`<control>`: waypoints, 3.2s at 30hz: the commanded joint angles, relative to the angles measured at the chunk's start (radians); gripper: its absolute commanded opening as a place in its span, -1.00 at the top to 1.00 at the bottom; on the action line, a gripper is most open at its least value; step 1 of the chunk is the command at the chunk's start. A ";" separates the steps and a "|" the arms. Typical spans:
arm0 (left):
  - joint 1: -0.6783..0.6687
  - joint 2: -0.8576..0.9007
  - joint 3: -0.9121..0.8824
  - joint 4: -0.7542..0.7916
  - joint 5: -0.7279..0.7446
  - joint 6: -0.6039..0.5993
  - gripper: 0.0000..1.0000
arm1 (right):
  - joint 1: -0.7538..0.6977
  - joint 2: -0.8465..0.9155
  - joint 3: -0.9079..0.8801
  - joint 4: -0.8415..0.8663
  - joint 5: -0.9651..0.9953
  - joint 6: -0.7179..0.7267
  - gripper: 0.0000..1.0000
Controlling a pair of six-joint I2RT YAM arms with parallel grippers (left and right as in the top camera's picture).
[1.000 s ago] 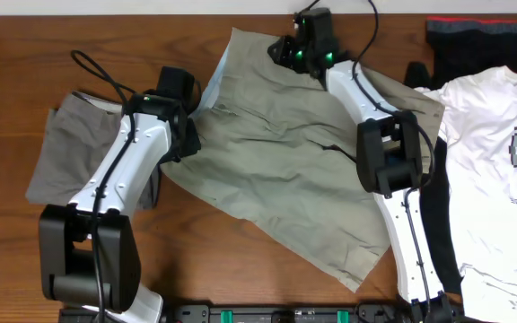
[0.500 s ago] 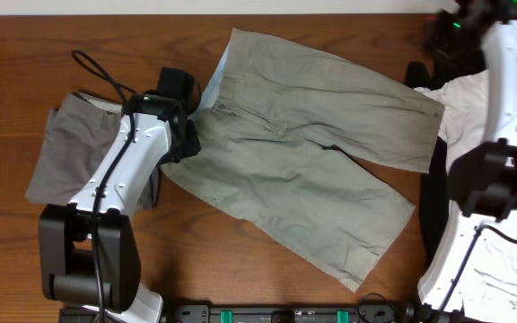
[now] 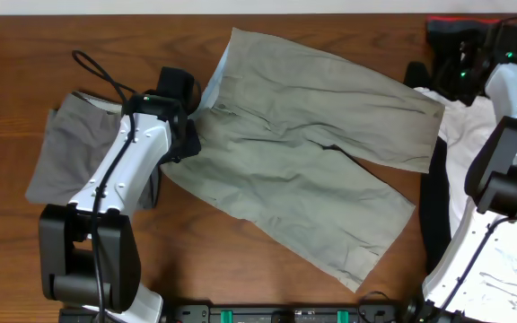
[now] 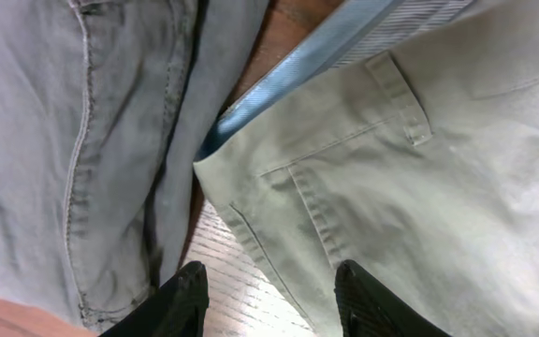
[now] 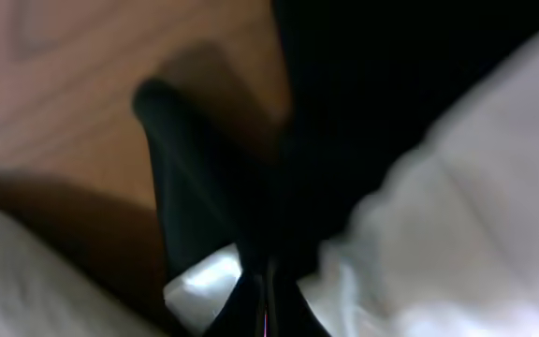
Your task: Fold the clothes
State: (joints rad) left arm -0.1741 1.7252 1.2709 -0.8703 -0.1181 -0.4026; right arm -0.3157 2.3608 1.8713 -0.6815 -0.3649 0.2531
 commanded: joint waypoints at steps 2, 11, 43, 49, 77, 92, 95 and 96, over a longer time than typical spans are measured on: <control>0.000 -0.010 0.001 -0.004 0.006 0.009 0.05 | 0.034 -0.004 -0.117 0.117 -0.063 0.073 0.97; 0.000 -0.010 0.001 -0.012 0.006 0.009 -0.05 | -0.013 -0.005 -0.164 0.106 0.422 0.113 0.98; 0.000 -0.145 0.001 -0.012 0.089 0.118 -0.20 | 0.079 -0.323 -0.188 -0.193 0.064 -0.008 0.97; 0.000 -0.145 0.001 -0.012 0.089 0.118 -0.22 | 0.241 -0.228 -0.238 -0.200 0.408 0.175 0.97; 0.000 -0.145 0.001 -0.010 0.089 0.122 -0.33 | 0.140 -0.274 -0.212 0.026 0.056 -0.033 0.99; 0.000 -0.145 0.001 -0.004 0.089 0.122 -0.36 | 0.172 -0.191 -0.388 0.108 0.301 0.143 0.98; 0.000 -0.145 0.001 -0.004 0.089 0.122 -0.36 | 0.187 -0.157 -0.392 0.199 0.374 0.146 0.97; 0.000 -0.145 0.001 -0.004 0.089 0.121 -0.36 | 0.193 -0.149 -0.392 0.220 0.391 0.154 0.97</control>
State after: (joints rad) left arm -0.1741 1.5841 1.2705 -0.8703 -0.0296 -0.2874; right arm -0.1413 2.1593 1.4902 -0.4900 -0.0704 0.3614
